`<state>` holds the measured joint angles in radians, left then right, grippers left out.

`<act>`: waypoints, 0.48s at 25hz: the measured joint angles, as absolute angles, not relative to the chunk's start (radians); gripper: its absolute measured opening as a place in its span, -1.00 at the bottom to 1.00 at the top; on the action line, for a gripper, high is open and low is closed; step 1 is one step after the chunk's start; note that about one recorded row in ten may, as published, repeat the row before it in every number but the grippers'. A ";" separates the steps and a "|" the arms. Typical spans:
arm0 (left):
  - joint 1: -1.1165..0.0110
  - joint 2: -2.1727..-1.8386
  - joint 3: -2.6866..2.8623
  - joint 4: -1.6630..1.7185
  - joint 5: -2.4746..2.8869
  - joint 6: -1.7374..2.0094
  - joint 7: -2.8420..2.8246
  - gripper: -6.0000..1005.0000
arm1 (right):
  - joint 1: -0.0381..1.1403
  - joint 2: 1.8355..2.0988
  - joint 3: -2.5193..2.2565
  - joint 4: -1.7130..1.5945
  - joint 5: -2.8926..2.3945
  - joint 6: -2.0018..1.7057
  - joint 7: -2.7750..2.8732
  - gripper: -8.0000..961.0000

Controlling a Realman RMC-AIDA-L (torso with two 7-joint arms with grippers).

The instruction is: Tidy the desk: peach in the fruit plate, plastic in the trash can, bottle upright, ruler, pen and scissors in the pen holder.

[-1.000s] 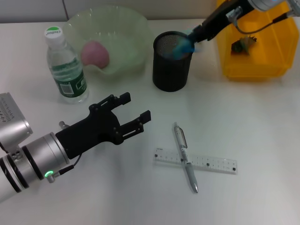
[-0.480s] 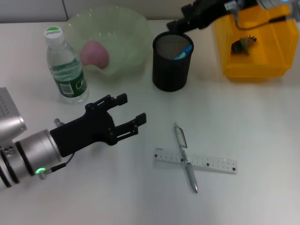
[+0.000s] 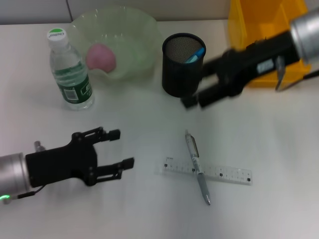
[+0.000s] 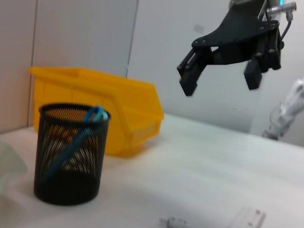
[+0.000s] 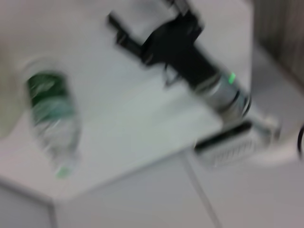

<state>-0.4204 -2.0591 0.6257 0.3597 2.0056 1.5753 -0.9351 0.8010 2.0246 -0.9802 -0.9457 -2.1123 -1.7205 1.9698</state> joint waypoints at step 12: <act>-0.399 -2.035 0.664 0.413 2.054 1.581 -0.968 0.59 | 0.913 2.085 -1.407 -0.869 -2.228 -1.546 2.023 0.51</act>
<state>-0.3994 -2.0351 0.6643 0.4127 2.0535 1.5810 -0.9680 0.9132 2.0855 -1.4065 -0.8691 -2.2277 -1.5457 2.0232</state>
